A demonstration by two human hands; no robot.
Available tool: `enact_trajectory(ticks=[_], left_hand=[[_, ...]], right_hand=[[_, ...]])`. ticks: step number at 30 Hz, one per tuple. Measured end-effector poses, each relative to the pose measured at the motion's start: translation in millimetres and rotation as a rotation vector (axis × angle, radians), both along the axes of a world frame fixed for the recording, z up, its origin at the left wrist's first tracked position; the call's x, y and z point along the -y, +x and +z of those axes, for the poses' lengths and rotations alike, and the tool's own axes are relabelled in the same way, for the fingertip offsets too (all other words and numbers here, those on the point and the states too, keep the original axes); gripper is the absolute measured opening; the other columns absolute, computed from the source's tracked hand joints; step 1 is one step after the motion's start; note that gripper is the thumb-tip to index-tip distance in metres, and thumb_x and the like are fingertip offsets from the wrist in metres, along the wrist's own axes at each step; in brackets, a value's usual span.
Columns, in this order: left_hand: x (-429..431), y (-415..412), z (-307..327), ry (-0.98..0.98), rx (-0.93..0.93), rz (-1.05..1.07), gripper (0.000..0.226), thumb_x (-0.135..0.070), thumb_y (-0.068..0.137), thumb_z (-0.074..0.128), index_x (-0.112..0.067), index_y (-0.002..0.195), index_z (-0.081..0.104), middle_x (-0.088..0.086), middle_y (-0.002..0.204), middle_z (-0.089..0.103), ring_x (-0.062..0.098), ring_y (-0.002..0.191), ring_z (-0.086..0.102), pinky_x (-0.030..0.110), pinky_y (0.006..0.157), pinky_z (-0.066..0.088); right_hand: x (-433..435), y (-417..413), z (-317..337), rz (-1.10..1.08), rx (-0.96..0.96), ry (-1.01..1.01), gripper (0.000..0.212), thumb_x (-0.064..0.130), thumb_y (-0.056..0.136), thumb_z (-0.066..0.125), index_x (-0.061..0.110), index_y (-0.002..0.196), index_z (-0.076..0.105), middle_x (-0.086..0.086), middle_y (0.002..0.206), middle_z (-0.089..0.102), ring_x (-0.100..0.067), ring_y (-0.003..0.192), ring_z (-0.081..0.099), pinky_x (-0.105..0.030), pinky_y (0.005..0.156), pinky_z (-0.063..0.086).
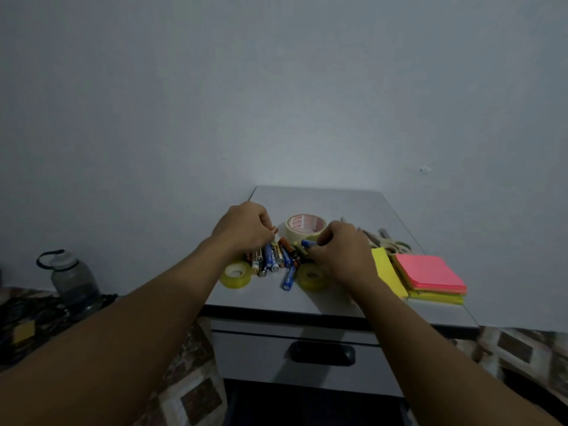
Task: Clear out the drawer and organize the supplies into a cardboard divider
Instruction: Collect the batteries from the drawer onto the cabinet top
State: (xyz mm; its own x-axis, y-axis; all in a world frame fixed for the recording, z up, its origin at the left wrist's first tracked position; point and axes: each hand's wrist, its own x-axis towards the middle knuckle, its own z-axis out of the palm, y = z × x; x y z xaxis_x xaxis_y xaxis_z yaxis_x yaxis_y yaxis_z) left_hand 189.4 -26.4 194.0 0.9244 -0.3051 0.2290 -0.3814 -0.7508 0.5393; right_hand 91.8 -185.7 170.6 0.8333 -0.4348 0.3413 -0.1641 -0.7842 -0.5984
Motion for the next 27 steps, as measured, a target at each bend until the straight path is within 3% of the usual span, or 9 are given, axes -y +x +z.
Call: enact_trajectory(ticks=[5, 13, 18, 27], left_hand=[[8, 13, -5, 0.053, 0.002, -0.033, 0.009, -0.022, 0.078, 0.078, -0.021, 0.08, 0.07, -0.003, 0.086, 0.068, 0.015, 0.082, 0.064, 0.03, 0.069, 0.053], [11, 15, -8, 0.104, 0.004, -0.047, 0.006, -0.022, 0.081, 0.077, -0.02, 0.082, 0.072, -0.001, 0.087, 0.07, 0.016, 0.084, 0.065, 0.033, 0.075, 0.057], [8, 13, -7, 0.102, 0.003, -0.052, 0.009, -0.023, 0.081, 0.076, -0.017, 0.087, 0.072, 0.001, 0.089, 0.07, 0.017, 0.086, 0.066, 0.036, 0.079, 0.058], [-2, 4, -1, -0.057, 0.095, -0.113, 0.005, -0.02, 0.083, 0.067, -0.02, 0.082, 0.071, -0.006, 0.081, 0.07, 0.011, 0.079, 0.065, 0.03, 0.07, 0.056]], right_hand=[[-12, 5, -10, -0.102, 0.021, -0.167, 0.017, 0.03, 0.083, 0.066, 0.017, 0.093, 0.062, -0.004, 0.094, 0.068, -0.027, 0.087, 0.062, -0.034, 0.067, 0.051], [-16, 6, -16, -0.116, 0.001, -0.219, 0.021, 0.034, 0.088, 0.064, 0.016, 0.099, 0.065, -0.007, 0.1, 0.068, -0.029, 0.092, 0.064, -0.032, 0.066, 0.046], [-15, 3, -17, -0.114, 0.0, -0.215, 0.022, 0.035, 0.09, 0.063, 0.015, 0.095, 0.069, -0.008, 0.093, 0.07, -0.028, 0.083, 0.064, -0.031, 0.061, 0.046], [-14, -1, -15, -0.089, 0.01, -0.212, 0.018, 0.03, 0.09, 0.064, 0.013, 0.097, 0.067, -0.009, 0.094, 0.069, -0.028, 0.085, 0.064, -0.035, 0.067, 0.053]])
